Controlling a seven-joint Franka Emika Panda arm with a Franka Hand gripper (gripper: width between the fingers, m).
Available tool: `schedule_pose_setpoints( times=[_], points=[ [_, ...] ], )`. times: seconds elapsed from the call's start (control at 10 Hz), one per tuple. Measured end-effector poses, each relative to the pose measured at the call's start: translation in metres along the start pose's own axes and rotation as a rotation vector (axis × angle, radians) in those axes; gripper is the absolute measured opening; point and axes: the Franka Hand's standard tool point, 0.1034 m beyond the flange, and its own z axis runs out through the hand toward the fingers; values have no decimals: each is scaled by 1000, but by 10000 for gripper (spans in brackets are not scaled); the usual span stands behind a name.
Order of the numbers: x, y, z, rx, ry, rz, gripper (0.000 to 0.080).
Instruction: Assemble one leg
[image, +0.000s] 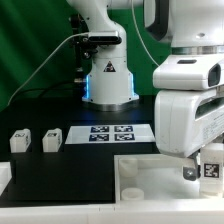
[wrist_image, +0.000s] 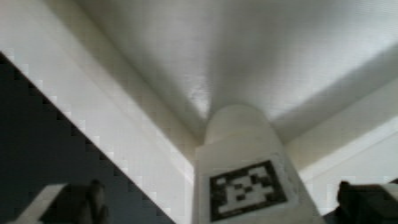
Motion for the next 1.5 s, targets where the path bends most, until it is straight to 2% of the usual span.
schedule_pose_setpoints(
  times=[0.1,0.2,0.3,0.5,0.6,0.9,1.1,1.4,1.5],
  points=[
    [0,0,0,0,0,43,649],
    [-1,1,0,0,0,43,534],
    [-1,1,0,3,2,128,368],
    [-1,-2,1,7,-1,329,368],
    [-1,-2,1,7,-2,422,295],
    [-2,-2,2,15,-1,736,295],
    [-3,-2,3,40,8,990,295],
    [3,-12,4,68,-2,1398,296],
    [4,-14,6,99,-5,1568,296]
  ],
)
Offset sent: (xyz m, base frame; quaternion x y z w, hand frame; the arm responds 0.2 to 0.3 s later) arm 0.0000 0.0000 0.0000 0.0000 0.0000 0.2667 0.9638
